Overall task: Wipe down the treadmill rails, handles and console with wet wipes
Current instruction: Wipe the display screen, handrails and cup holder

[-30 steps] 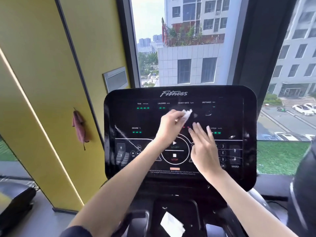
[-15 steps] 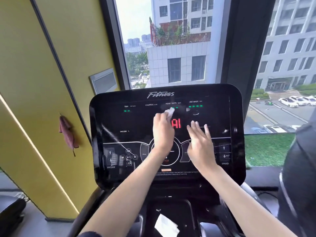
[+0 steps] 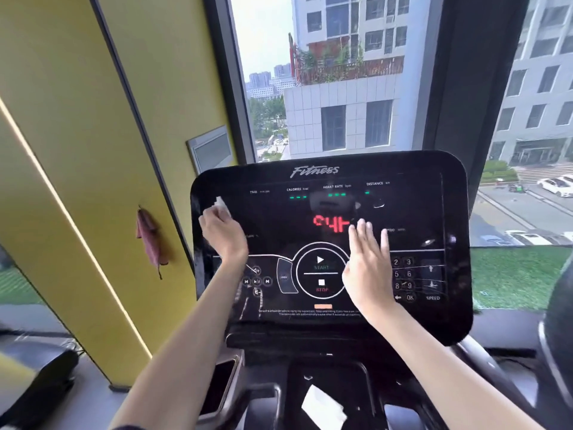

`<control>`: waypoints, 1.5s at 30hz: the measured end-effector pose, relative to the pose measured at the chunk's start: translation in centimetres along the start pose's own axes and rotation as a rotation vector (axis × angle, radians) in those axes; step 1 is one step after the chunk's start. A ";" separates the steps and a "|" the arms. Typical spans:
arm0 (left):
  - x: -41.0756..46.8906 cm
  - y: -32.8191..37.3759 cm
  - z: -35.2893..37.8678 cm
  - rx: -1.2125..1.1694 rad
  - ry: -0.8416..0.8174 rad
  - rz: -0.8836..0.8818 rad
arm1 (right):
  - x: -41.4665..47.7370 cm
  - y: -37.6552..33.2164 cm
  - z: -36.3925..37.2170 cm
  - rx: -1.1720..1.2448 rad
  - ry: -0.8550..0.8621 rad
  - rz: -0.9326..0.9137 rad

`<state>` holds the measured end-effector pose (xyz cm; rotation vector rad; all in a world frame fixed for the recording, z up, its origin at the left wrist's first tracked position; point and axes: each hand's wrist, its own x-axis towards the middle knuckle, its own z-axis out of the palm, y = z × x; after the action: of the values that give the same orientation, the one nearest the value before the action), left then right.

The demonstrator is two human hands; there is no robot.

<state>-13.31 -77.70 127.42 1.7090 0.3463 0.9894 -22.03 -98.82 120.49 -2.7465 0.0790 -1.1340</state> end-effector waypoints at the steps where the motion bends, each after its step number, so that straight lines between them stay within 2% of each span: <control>1: -0.2 0.3 0.6 0.007 -0.017 0.016 | 0.1 0.5 -0.1 0.007 0.002 -0.019; 5: -5.5 3.2 4.4 -0.026 -0.305 0.313 | 0.1 1.6 -0.2 0.058 0.003 -0.061; 10: -12.1 5.1 5.9 -0.046 -0.705 0.677 | -0.1 2.2 -1.0 0.184 0.082 -0.013; 11: -12.4 4.9 5.4 -0.066 -0.703 0.713 | -0.2 2.5 -1.3 0.189 0.095 -0.008; 13: -11.4 4.2 4.3 -0.123 -0.500 0.680 | -0.3 3.5 -1.9 0.184 0.114 0.015; 15: -9.2 3.6 3.1 -0.149 -0.243 0.458 | -0.3 4.5 -2.2 0.175 0.127 0.064; 17: -7.0 2.9 2.5 -0.119 -0.140 0.245 | -0.3 5.2 -2.3 0.172 0.133 0.106; 19: -6.6 2.6 3.3 -0.070 -0.155 0.179 | -0.4 5.5 -2.3 0.174 0.134 0.117; 21: -8.4 3.1 5.0 -0.053 -0.215 0.217 | -0.5 5.6 -2.4 0.164 0.126 0.096; 27: -16.6 5.8 9.9 -0.046 -0.508 0.566 | -0.8 7.7 -2.6 0.175 0.123 0.121; 31: -16.8 5.9 9.4 -0.066 -0.795 0.739 | -1.3 8.5 -2.8 0.179 0.106 0.116; 32: -16.3 5.8 8.9 -0.077 -0.793 0.757 | -1.4 8.5 -2.8 0.174 0.104 0.107; 34: -15.0 5.7 7.6 -0.106 -0.609 0.713 | -1.4 8.5 -2.9 0.168 0.092 0.102; 36: -13.3 5.8 6.7 -0.122 -0.351 0.504 | -1.0 8.4 -3.1 0.182 0.086 0.100; 38: -12.2 5.9 6.9 -0.092 -0.214 0.300 | -0.7 8.5 -3.3 0.188 0.062 0.082; 40: -12.5 6.5 8.3 -0.053 -0.221 0.254 | -0.6 9.0 -3.5 0.182 0.040 0.065; 45: -16.3 9.8 12.2 -0.031 -0.354 0.448 | -0.8 11.0 -3.8 0.191 0.006 0.038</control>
<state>-16.41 -100.03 128.08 1.9336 -0.2938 0.9717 -25.10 -110.13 120.69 -2.5638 0.0218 -1.0796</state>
